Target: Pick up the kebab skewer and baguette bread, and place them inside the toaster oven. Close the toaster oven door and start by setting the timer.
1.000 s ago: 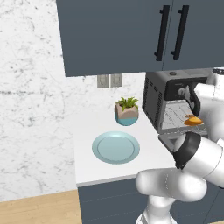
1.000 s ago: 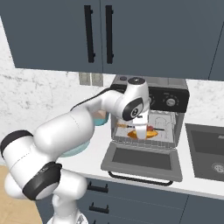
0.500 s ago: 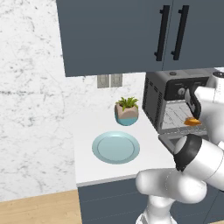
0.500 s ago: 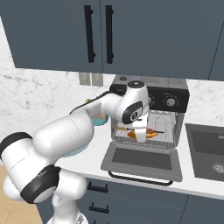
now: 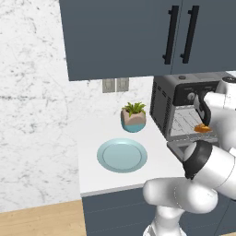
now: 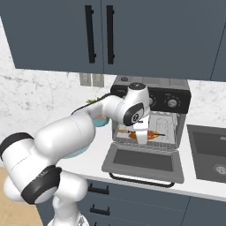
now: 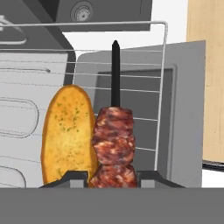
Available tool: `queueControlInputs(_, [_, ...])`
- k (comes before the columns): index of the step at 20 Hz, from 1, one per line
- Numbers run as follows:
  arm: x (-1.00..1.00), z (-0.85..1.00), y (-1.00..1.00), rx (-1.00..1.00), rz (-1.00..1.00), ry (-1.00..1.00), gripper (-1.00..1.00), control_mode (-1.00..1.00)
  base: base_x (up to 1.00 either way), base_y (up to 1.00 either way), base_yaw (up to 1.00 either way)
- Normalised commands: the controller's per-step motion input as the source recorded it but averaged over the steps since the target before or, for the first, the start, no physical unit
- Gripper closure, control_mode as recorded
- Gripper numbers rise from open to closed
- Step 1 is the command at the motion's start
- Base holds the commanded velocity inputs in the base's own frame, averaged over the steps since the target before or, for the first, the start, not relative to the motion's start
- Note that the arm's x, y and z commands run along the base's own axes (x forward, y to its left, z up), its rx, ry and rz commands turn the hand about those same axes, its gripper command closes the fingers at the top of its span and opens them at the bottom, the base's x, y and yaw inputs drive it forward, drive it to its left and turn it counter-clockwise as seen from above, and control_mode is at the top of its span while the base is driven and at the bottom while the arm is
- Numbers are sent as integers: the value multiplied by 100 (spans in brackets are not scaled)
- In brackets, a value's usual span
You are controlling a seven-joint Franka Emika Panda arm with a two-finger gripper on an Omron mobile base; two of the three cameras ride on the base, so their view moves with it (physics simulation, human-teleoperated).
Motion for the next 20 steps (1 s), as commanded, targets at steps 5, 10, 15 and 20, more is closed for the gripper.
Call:
queueControlInputs(5, [1,-1,0,0,0,4,-100,-100,0,0,0])
queueControlInputs(10, [0,0,0,0,0,2,-100,-100,0,0,0])
queueControlInputs(15, [0,0,0,0,0,0,-100,-100,0,0,0])
queueControlInputs(20, [-9,0,-4,0,1,0,-100,-100,0,0,0])
